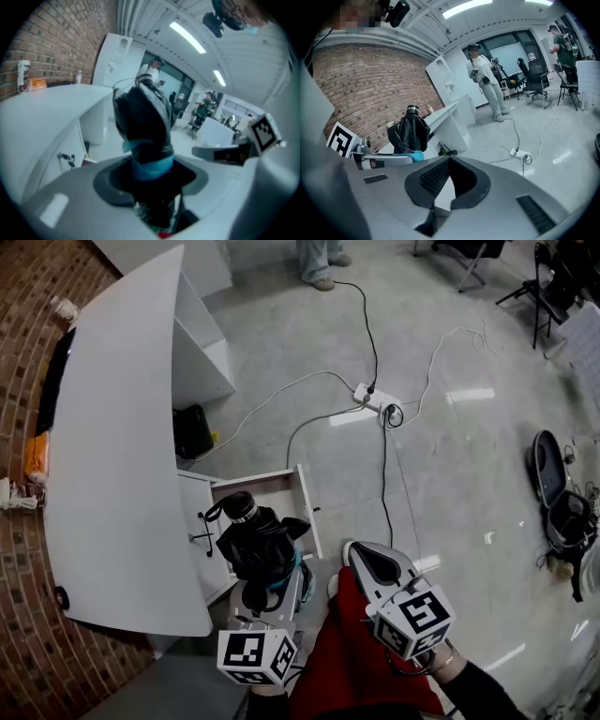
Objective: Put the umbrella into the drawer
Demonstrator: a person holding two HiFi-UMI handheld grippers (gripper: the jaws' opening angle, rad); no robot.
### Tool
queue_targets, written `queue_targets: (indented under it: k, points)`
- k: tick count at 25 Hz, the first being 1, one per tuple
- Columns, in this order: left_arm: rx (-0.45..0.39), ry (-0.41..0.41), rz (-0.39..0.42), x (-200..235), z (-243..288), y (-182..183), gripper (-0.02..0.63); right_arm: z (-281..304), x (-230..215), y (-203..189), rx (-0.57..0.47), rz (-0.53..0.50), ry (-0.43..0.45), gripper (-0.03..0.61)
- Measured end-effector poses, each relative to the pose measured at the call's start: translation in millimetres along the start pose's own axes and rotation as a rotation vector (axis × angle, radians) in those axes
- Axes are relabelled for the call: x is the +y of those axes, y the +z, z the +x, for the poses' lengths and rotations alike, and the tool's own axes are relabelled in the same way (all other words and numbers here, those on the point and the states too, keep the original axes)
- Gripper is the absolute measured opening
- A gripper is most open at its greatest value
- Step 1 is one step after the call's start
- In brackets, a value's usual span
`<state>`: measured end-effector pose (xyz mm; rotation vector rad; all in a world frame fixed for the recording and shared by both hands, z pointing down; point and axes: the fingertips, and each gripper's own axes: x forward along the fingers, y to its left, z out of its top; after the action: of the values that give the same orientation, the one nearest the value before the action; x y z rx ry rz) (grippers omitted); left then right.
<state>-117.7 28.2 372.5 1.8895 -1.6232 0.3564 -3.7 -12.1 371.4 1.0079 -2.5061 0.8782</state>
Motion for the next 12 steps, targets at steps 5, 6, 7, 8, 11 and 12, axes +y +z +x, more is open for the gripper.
queue_targets:
  k: [5, 6, 7, 8, 11, 12]
  points:
    - [0.044, 0.021, 0.005, 25, 31, -29, 0.221, 36, -15, -40, 0.046, 0.027, 0.005, 0.002]
    - [0.054, 0.027, 0.008, 30, 37, -35, 0.221, 43, -18, -47, 0.051, 0.036, 0.007, 0.002]
    - [0.064, 0.032, 0.010, 34, 44, -40, 0.221, 50, -20, -54, 0.056, 0.043, 0.010, 0.002]
    - [0.074, 0.037, 0.012, 38, 50, -46, 0.221, 57, -23, -61, 0.062, 0.050, 0.013, 0.002]
    - [0.112, 0.047, 0.024, 49, 68, -64, 0.221, 79, -29, -80, 0.079, 0.072, 0.020, 0.002]
    - [0.128, 0.049, 0.030, 52, 73, -70, 0.221, 86, -30, -86, 0.083, 0.079, 0.024, 0.002]
